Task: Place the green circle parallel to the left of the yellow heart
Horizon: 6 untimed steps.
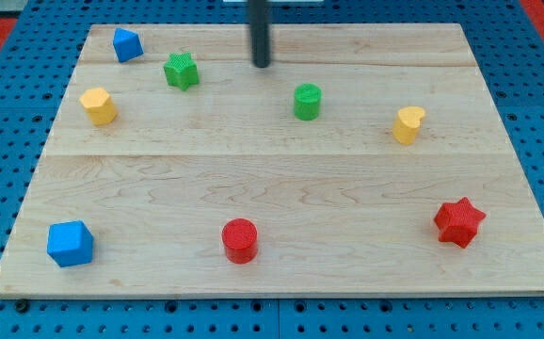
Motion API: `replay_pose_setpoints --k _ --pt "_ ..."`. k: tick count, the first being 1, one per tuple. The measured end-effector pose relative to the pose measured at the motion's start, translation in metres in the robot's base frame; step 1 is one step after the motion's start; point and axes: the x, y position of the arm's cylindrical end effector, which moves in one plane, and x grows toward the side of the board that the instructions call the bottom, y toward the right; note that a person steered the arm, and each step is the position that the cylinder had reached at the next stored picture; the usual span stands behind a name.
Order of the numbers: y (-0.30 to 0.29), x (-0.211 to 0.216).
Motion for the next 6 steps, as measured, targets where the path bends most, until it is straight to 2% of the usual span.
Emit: replay_pose_setpoints --k 2,3,4,5,6 --pt "0.067 0.049" --pt "0.009 0.061" --pt "-0.023 0.069" --pt "-0.029 0.077" --pt "-0.06 0.097"
